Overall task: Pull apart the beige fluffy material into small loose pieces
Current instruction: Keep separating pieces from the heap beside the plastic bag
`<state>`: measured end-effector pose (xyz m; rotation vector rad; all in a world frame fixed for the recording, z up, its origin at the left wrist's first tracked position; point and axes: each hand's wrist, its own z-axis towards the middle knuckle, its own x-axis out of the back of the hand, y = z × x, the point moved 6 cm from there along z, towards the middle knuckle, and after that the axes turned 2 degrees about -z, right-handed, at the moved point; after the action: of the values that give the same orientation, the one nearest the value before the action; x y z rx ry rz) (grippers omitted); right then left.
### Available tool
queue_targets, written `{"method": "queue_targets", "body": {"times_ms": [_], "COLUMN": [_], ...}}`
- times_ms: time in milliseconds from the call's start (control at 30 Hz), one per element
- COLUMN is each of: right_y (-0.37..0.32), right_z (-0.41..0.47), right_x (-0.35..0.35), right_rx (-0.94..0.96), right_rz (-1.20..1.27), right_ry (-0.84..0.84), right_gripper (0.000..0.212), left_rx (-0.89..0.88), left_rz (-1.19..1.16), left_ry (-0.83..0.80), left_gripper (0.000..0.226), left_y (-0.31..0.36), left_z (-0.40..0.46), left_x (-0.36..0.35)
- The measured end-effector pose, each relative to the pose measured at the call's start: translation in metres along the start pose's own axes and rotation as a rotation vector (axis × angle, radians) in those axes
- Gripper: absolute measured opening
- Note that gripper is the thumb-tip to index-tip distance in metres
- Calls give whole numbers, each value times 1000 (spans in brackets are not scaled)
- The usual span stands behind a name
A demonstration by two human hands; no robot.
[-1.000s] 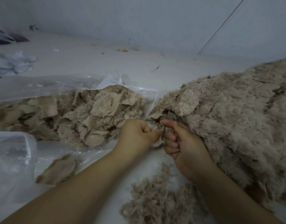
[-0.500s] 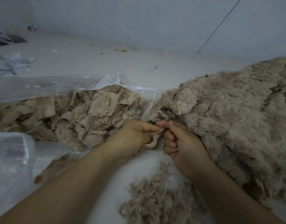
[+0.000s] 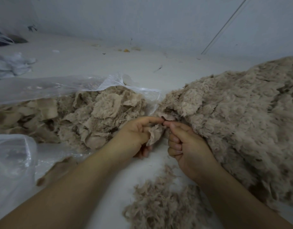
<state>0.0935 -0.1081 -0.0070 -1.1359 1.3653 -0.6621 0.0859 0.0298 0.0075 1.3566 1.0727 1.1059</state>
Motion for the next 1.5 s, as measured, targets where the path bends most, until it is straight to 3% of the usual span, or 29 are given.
{"method": "queue_targets", "body": {"times_ms": [133, 267, 467, 700, 1000, 1133, 1233, 1367, 1433, 1500], "right_y": [1, 3, 4, 2, 2, 1, 2, 2, 1, -1], "right_z": [1, 2, 3, 1, 2, 2, 2, 2, 2, 0], "right_x": [-1, 0, 2, 1, 1, -1, 1, 0, -1, -2], "right_rx": [-6, -3, 8, 11, 0, -1, -3, -14, -1, 32], "right_rz": [-13, -25, -25, -38, -61, -60, -38, 1, 3, -25], "right_ry": [-15, -16, -19, -24, -9, -9, 19, -40, -101, -122], "right_gripper": [20, 21, 21, 22, 24, 25, 37, 24, 41, 38], "left_rx": [-57, -7, 2, 91, -227, -334, -361, -337, -333, -314], "left_rz": [25, 152, 310, 251, -85, -96, -96, -9, -17, -35], "left_ry": [132, 197, 204, 191, 77, 152, 252, 320, 320, 313], "left_gripper": [25, 13, 14, 25, 19, 19, 17, 18, 18, 19], "left_y": [-5, -16, -15, -10, 12, 20, 21, 19, 19, 18], "left_z": [0, 6, 13, 7, -6, -7, -7, -10, -11, -13], "left_x": [-3, -4, -4, -3, -15, -9, 3, 6, 4, 0]}}
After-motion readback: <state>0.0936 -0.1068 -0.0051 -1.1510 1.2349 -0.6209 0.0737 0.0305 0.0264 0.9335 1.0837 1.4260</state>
